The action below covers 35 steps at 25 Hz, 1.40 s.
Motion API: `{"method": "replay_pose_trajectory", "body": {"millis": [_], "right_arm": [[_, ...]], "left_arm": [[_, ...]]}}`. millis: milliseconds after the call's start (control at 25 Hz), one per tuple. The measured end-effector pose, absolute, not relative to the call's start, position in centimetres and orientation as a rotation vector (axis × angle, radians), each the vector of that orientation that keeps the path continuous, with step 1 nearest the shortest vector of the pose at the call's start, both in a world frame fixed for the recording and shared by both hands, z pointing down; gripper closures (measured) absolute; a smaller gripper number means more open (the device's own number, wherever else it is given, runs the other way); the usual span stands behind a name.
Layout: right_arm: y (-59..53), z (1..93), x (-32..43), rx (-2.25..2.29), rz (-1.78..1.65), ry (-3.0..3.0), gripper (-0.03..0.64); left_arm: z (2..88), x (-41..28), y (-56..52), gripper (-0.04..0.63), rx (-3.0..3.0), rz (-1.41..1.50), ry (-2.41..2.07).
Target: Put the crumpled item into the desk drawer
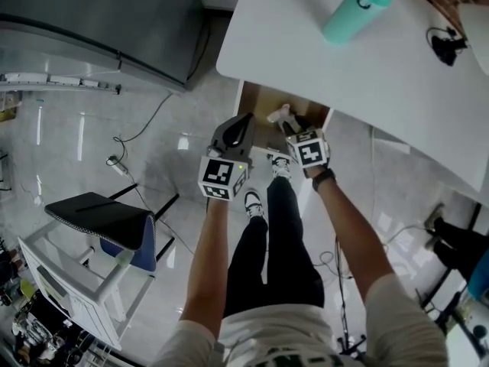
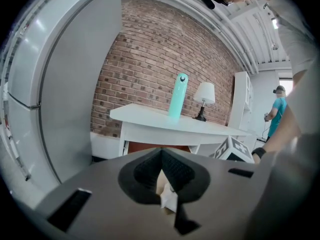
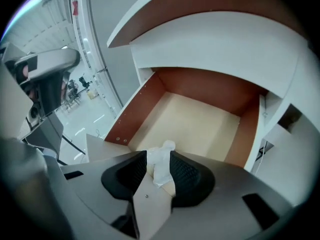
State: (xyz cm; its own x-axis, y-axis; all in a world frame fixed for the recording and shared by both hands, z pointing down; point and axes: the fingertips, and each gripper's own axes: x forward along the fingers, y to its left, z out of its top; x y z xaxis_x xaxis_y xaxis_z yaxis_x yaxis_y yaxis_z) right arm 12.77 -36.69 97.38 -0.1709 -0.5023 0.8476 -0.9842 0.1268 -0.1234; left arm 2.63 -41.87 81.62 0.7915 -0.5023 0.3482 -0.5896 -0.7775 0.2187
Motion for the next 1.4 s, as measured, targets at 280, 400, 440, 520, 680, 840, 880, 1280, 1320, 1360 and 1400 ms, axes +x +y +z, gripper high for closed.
{"method": "replay_pose_trajectory", "body": {"millis": [280,400,440,520,680,840,880,1280,1320,1360,1400], "right_arm": [[-36.2,92.1,13.1,1.512,0.885,-1.816,0.492],[-36.1,89.3,13.5,1.554,0.849,-1.834,0.492],[-36.0,88.3,13.6,1.568,0.841,-1.838,0.492],[-35.8,86.2,13.8,1.591,0.834,-1.849,0.492],[-35.9,81.6,13.9,1.634,0.789,-1.885,0.492],[-35.5,77.0,13.5,1.691,0.708,-1.916,0.508],[-35.2,75.9,13.3,1.7,0.694,-1.919,0.509],[-32.2,65.9,13.5,1.941,0.623,-1.908,0.514],[-32.0,64.6,13.3,1.957,0.589,-1.905,0.515],[-31.8,63.3,13.0,1.97,0.555,-1.905,0.515],[-31.6,62.1,12.7,1.983,0.525,-1.908,0.52]], "left_arm": [[78.4,1.8,-41.2,0.6,2.676,0.385,-0.834],[76.6,1.3,-41.1,0.6,2.689,0.384,-0.837],[76.0,1.1,-40.9,0.6,2.69,0.39,-0.843],[74.9,0.4,-40.5,0.6,2.68,0.409,-0.867],[72.7,-0.8,-39.8,0.6,2.672,0.419,-0.908],[70.1,-1.8,-39.2,0.6,2.66,0.41,-0.94],[69.3,-2.1,-39.0,0.6,2.65,0.404,-0.953],[61.8,-4.3,-37.0,0.6,2.626,0.368,-1.049],[60.9,-4.4,-36.9,0.6,2.629,0.362,-1.061],[59.9,-4.5,-36.9,0.6,2.638,0.359,-1.07],[59.0,-4.5,-36.8,0.6,2.652,0.357,-1.075]]}}
